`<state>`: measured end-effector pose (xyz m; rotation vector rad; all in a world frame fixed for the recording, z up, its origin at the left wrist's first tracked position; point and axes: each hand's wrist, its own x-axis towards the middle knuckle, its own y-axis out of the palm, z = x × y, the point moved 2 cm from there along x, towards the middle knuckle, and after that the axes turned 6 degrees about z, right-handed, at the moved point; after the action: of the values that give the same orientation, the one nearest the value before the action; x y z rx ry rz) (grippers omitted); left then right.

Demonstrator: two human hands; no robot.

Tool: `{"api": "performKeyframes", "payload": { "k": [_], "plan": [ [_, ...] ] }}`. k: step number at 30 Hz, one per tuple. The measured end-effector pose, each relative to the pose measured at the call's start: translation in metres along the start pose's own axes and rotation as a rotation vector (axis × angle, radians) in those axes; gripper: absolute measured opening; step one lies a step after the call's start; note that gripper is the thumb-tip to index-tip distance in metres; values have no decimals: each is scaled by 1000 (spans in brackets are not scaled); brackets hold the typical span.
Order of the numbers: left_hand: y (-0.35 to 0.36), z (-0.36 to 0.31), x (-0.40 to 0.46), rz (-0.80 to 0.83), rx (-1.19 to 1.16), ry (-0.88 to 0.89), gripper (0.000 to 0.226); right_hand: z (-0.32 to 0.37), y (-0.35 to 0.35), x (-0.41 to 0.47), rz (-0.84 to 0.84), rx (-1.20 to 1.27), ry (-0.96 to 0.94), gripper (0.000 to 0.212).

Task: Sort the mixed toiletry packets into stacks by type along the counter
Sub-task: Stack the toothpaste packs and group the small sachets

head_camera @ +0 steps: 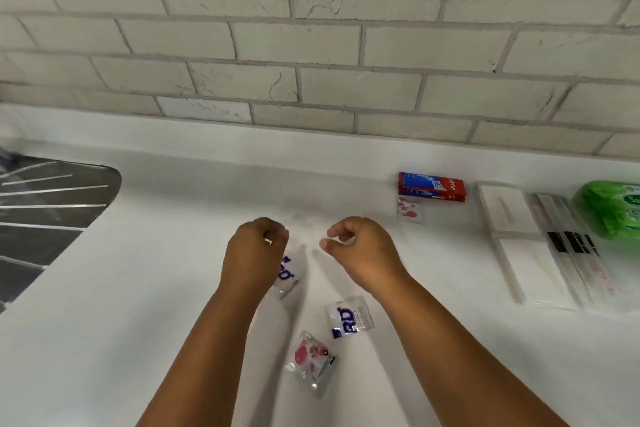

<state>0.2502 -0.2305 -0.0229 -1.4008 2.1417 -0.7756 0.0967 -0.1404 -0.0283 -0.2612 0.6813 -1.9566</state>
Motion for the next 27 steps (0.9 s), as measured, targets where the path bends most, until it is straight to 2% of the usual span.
{"api": "performKeyframes", "payload": {
  "k": [4,9,14,18,21,24,27],
  "plan": [
    [-9,38,-14,87,105,-41,22,5,43,-11,84,-148,13,29],
    [-3,59,-25,101,218,35,35,5,70,-20,48,-351,26,42],
    [7,68,-24,98,267,103,29,8,78,-24,-7,-405,8,44],
    [5,65,-24,89,219,112,27,9,78,-26,-34,-359,26,40],
    [2,60,-25,120,130,73,17,8,78,-26,-38,-273,42,34],
    [2,51,-24,163,-70,5,11,6,72,-24,-33,-132,71,27],
    [8,40,-21,179,-315,-65,9,-1,60,-21,-62,170,144,25]
  ]
}}
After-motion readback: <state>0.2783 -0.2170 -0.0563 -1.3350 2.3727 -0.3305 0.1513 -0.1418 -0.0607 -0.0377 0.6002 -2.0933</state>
